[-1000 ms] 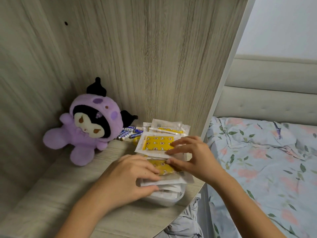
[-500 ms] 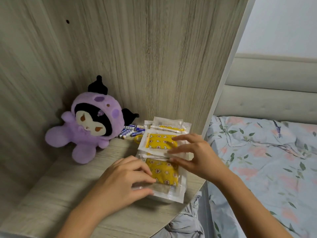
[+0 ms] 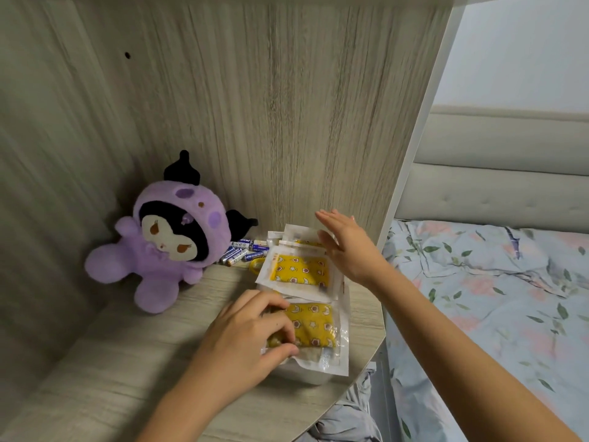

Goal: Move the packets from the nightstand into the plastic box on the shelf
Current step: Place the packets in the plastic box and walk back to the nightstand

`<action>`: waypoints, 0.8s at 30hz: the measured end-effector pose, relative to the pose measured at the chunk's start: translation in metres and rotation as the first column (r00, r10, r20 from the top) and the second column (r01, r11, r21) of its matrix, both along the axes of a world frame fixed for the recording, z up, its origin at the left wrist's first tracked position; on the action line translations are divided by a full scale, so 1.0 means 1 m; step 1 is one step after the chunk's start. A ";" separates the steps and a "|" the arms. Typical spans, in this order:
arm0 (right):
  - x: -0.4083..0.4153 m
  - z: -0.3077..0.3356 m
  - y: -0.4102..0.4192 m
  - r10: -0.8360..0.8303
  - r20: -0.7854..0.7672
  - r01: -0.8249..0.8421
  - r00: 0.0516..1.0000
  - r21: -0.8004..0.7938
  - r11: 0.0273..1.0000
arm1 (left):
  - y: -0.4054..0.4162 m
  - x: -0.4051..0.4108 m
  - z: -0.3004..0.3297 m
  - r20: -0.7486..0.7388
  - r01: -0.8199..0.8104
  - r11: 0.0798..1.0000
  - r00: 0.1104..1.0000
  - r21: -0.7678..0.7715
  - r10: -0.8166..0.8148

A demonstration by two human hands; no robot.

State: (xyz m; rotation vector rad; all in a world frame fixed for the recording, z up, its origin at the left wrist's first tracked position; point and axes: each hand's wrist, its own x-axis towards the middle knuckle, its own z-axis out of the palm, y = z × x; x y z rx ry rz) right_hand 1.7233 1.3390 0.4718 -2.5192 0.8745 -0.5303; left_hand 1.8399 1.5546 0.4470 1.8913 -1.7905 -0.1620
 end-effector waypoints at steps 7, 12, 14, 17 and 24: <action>0.047 0.002 -0.007 -0.027 -0.062 0.013 0.998 -0.205 0.979 | -0.004 -0.002 -0.002 0.007 -0.053 0.999 0.999 0.007 0.053; 0.048 -0.003 -0.002 0.034 -0.032 -0.041 0.999 -0.267 0.963 | 0.000 0.000 -0.005 -0.080 -0.030 0.999 0.996 -0.016 0.028; 0.044 -0.003 -0.004 0.049 0.000 -0.047 0.999 -0.273 0.961 | 0.000 -0.002 -0.006 -0.088 -0.022 0.999 0.996 -0.040 0.018; 0.026 0.000 -0.014 -0.031 0.198 0.048 0.980 -0.079 0.996 | 0.000 0.000 -0.004 -0.165 -0.038 0.997 0.986 -0.073 0.026; -0.004 0.000 -0.047 -0.180 0.119 0.124 0.976 0.369 0.921 | -0.031 0.017 0.020 -0.262 -0.154 0.963 0.961 -0.220 0.094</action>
